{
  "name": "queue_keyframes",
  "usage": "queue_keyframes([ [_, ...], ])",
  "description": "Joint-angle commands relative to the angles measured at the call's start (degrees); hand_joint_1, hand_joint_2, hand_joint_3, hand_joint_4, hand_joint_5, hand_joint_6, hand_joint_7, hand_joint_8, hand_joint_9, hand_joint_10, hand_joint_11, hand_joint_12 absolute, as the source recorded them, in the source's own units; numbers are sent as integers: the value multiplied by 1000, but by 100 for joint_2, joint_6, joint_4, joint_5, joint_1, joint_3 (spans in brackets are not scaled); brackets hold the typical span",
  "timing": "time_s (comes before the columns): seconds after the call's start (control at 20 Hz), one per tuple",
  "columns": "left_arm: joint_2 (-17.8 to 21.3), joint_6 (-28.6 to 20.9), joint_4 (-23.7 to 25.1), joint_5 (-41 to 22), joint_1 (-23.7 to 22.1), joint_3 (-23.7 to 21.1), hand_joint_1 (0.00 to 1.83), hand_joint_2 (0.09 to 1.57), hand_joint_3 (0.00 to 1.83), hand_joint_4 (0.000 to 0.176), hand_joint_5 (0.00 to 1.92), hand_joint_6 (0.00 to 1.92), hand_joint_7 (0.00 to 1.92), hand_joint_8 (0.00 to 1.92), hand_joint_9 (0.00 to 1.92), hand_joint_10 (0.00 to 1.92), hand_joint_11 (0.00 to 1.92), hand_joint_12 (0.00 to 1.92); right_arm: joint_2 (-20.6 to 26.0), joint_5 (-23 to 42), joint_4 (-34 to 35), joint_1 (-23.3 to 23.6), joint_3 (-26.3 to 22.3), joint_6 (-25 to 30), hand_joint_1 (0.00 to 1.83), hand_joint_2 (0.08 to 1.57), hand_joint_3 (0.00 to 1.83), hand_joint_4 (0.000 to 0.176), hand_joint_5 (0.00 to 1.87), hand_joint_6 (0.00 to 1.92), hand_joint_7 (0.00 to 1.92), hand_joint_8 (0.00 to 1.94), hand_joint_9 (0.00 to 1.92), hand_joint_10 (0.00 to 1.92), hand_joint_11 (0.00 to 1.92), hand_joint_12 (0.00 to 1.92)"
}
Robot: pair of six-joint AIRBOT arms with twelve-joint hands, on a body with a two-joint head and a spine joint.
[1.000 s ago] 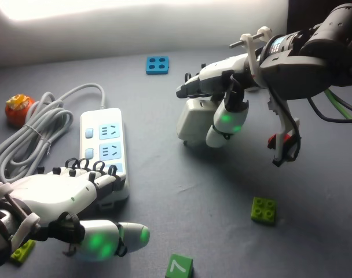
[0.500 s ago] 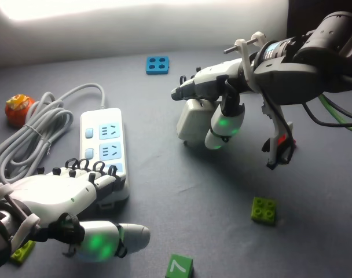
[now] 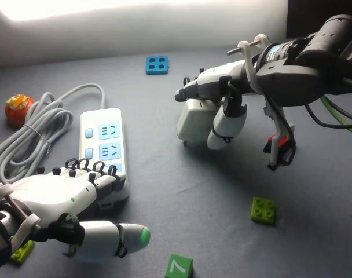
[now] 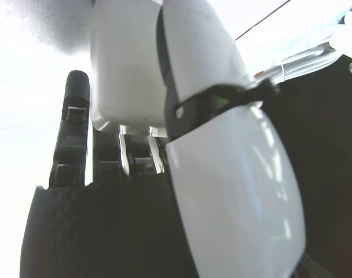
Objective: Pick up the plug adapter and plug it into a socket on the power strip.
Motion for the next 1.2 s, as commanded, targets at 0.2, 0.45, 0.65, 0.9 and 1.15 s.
queue_keyframes([
  [0.2, -7, -11, 54, -129, 14, -8, 0, 1143, 0, 0, 91, 2, 78, 2, 46, 0, 12, 19, 10, 490, -19, 25, 14, 34, 1384, 1008, 1, 0, 112, 8, 98, 6, 102, 8, 0, 587],
  [0.45, -7, -11, 54, -147, 12, -10, 0, 1148, 2, 0, 99, 4, 89, 4, 61, 6, 29, 30, 9, 494, -19, 24, 15, 24, 1277, 1005, 2, 0, 300, 14, 327, 15, 306, 22, 0, 895],
  [0.65, -7, -9, 54, -147, 12, -7, 0, 1148, 1, 0, 92, 0, 71, 0, 44, 0, 11, 25, 11, 494, -19, 24, 19, 23, 1190, 1051, 4, 0, 432, 21, 500, 21, 461, 33, 16, 1061],
  [0.9, -7, -9, 54, -148, 14, -3, 0, 1149, 1, 0, 106, 5, 87, 4, 51, 2, 8, 28, 16, 507, -19, 10, 20, -48, 1186, 1095, 3, 0, 682, 18, 751, 13, 711, 28, 212, 1043],
  [1.15, -7, -9, 54, -148, 15, 3, 0, 1142, 0, 0, 87, 4, 61, 3, 37, 4, 10, 35, 31, 509, -19, 0, 19, -44, 1139, 1158, 0, 0, 883, 1067, 1019, 27, 1012, 24, 597, 910],
])
